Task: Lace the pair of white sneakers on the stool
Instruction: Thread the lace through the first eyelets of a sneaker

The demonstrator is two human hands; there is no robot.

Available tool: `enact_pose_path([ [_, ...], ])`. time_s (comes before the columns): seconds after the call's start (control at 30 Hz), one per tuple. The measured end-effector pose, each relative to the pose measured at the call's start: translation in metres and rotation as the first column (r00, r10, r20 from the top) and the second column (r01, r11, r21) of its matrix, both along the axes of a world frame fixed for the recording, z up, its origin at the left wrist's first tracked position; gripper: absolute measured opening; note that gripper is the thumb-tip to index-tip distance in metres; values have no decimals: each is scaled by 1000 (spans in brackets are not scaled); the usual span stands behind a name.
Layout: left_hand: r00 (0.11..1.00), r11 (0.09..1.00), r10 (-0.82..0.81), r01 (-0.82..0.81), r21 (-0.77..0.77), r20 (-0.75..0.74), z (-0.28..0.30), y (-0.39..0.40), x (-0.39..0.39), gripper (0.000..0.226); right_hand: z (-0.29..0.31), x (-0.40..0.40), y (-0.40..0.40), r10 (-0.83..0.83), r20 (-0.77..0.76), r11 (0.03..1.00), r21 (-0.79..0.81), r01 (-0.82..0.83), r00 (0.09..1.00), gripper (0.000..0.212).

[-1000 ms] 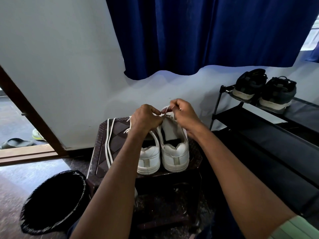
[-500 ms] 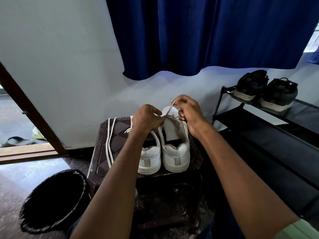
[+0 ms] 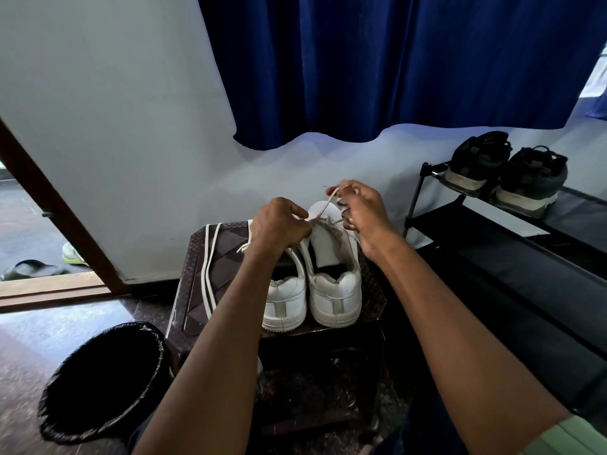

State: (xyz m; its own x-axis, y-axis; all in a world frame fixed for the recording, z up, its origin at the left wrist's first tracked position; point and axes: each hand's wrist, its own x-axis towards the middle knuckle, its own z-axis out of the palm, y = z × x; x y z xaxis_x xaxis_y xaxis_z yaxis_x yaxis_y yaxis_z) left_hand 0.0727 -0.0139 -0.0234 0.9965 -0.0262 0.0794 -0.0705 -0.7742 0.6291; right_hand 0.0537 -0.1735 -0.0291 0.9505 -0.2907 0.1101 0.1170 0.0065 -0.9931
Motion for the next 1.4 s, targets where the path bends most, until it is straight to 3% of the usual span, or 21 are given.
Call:
enact_pose_path([
  [0.03, 1000, 1000, -1, 1, -1, -7, 0, 0, 0, 25, 3, -2, -2, 33, -12, 988, 151, -31, 999, 24],
  [0.07, 1000, 1000, -1, 1, -2, -15, 1, 0, 0, 26, 5, -4, -3, 48, -34, 980, 197, -40, 998, 27],
  [0.1, 1000, 1000, -2, 2, -4, -19, 1, 0, 0, 26, 4, -4, -5, 51, -56, 988, 146, -42, 997, 28],
  [0.17, 1000, 1000, 0, -1, -5, -19, 0, 0, 0, 25, -2, -4, -9, 14, -50, 967, -254, -26, 999, 28],
  [0.23, 1000, 1000, 4, -4, -13, -15, -1, -1, 2, 23, -10, 0, -11, -12, -23, 736, -677, -6, 1000, 30],
  [0.27, 1000, 1000, 4, -4, -18, -9, -1, 0, 2, 23, -13, 0, -9, -13, -44, 634, -773, -26, 999, 30],
  [0.33, 1000, 1000, 1, -1, -24, 1, -2, 0, 1, 24, -16, 1, -6, -32, -45, 577, -816, -19, 998, 23],
  [0.37, 1000, 1000, 2, -1, -27, 4, -2, 0, 1, 24, -15, 0, -4, -37, -25, 589, -808, 2, 999, 17],
  [0.4, 1000, 1000, 2, -2, -25, 4, -1, -1, 0, 23, -12, 0, -2, -27, -1, 674, -739, 18, 1000, 11],
  [0.47, 1000, 1000, -5, 5, -10, -4, 0, -1, -1, 25, -2, -2, 1, 5, 4, 955, -297, -4, 1000, 14],
  [0.5, 1000, 1000, -6, 6, -5, -9, 1, -1, -1, 26, 3, -4, 1, 44, -4, 999, -11, -44, 999, 19],
  [0.53, 1000, 1000, -7, 7, 1, -9, 1, -1, -2, 27, 7, -5, -1, 86, -1, 979, 188, -84, 996, 23],
  [0.57, 1000, 1000, -7, 7, 3, -11, 1, -1, -2, 27, 8, -5, -4, 90, -3, 961, 264, -86, 996, 25],
  [0.63, 1000, 1000, -8, 8, 0, -18, 1, -1, -2, 25, 5, -3, -9, 13, -50, 977, 214, -2, 999, 30],
  [0.73, 1000, 1000, -11, 11, 2, -12, -1, -2, -1, 17, -6, 2, -15, -217, -105, 970, -134, 203, 970, 32],
  [0.9, 995, 997, 9, -17, 82, 104, -3, -10, -5, 24, -14, -1, -9, -256, -201, 776, -627, 77, 946, 63],
  [0.97, 984, 990, -17, -7, 139, 175, -5, -17, -7, 27, -13, -5, -4, -230, -177, 703, -710, 37, 957, 57],
  [1.1, 969, 981, -80, 34, 193, 235, -10, -26, -9, 40, -13, -9, -6, -105, -155, 789, -614, -12, 982, 38],
  [1.23, 966, 966, -7, -60, 252, 257, -8, -19, -9, 44, -13, -8, -19, -55, -260, 975, -223, -4, 964, 27],
  [1.3, 959, 953, -21, -67, 296, 284, -7, -22, -9, 46, -14, -7, -25, -29, -303, 996, -91, 1, 953, 29],
  [1.4, 907, 916, -187, 22, 401, 378, -7, -35, -14, 56, -18, -6, -32, 49, -350, 998, 51, -33, 936, 31],
])
